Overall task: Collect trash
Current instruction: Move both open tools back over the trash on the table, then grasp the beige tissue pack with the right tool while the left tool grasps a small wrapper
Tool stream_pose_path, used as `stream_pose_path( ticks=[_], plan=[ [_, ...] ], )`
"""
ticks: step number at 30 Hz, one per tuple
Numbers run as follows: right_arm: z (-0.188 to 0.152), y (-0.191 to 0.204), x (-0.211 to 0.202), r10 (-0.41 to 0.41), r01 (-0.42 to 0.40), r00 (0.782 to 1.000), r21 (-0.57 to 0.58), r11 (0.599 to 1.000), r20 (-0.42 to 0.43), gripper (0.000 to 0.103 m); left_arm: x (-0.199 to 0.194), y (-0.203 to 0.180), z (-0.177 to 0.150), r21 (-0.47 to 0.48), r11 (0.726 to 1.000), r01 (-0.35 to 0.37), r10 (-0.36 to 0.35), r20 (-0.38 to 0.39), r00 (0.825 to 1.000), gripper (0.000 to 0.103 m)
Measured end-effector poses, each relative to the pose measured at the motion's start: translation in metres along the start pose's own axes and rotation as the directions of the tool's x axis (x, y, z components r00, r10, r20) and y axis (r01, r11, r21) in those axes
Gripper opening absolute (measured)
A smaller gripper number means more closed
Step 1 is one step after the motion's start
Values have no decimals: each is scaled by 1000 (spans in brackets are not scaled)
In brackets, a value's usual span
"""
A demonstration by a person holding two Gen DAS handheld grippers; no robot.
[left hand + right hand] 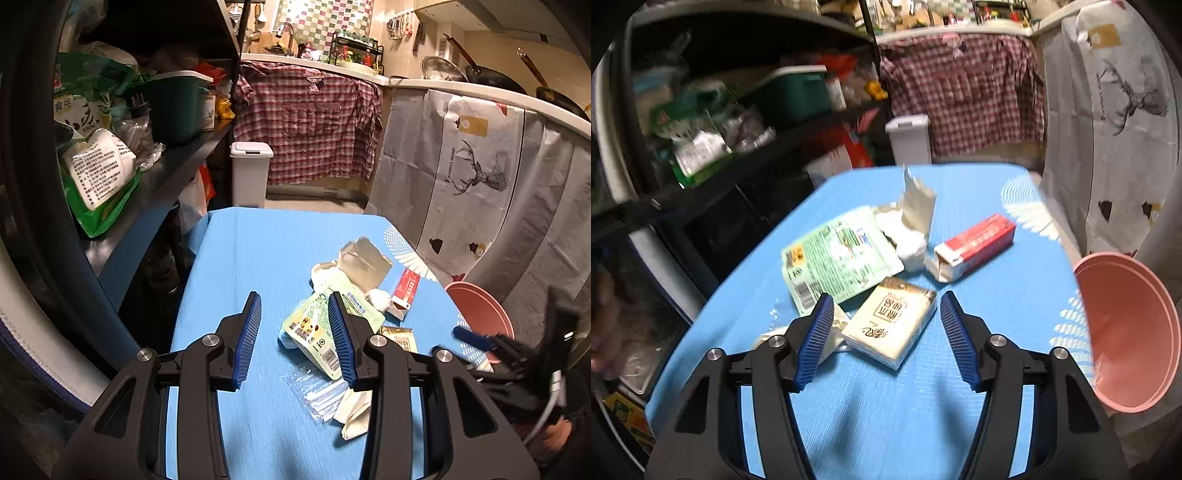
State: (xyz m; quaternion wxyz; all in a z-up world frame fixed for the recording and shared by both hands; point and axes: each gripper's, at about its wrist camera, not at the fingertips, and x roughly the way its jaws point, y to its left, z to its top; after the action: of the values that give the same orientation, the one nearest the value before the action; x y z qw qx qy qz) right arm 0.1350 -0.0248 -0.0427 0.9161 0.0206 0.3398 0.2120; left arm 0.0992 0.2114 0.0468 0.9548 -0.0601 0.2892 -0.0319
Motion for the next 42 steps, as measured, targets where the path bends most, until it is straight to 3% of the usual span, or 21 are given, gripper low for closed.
stream_pose_path(
  ticks=[9,13,22,26,31,34,41,42],
  plan=[
    [-2,9,55,-24,22,986,-11,1000,-163,67,15,10,1,-7,1000,-6,6,-17,1000,38],
    [-4,8,64,-41,41,980,-2,999,-196,69,24,16,0,-21,1000,3,-4,-35,999,38],
    [-5,-5,62,-55,59,972,8,998,-230,67,76,18,-9,-19,999,35,-37,-136,990,38],
    [-6,-15,56,-38,41,969,7,999,-243,56,103,14,-15,-16,998,58,-59,-172,983,38],
    [-6,-21,51,-32,30,969,-9,999,-244,54,129,10,-22,-28,995,97,-101,-216,971,48],
    [-6,-21,51,-32,26,969,-25,999,-243,54,145,10,-27,-78,987,142,-158,-269,950,48],
    [-8,-23,51,-27,20,970,-34,999,-243,54,148,4,-31,-99,975,197,-217,-279,935,48],
    [-8,-23,50,-28,21,970,-33,999,-242,54,146,4,-31,-95,975,201,-220,-275,936,44]
  ],
)
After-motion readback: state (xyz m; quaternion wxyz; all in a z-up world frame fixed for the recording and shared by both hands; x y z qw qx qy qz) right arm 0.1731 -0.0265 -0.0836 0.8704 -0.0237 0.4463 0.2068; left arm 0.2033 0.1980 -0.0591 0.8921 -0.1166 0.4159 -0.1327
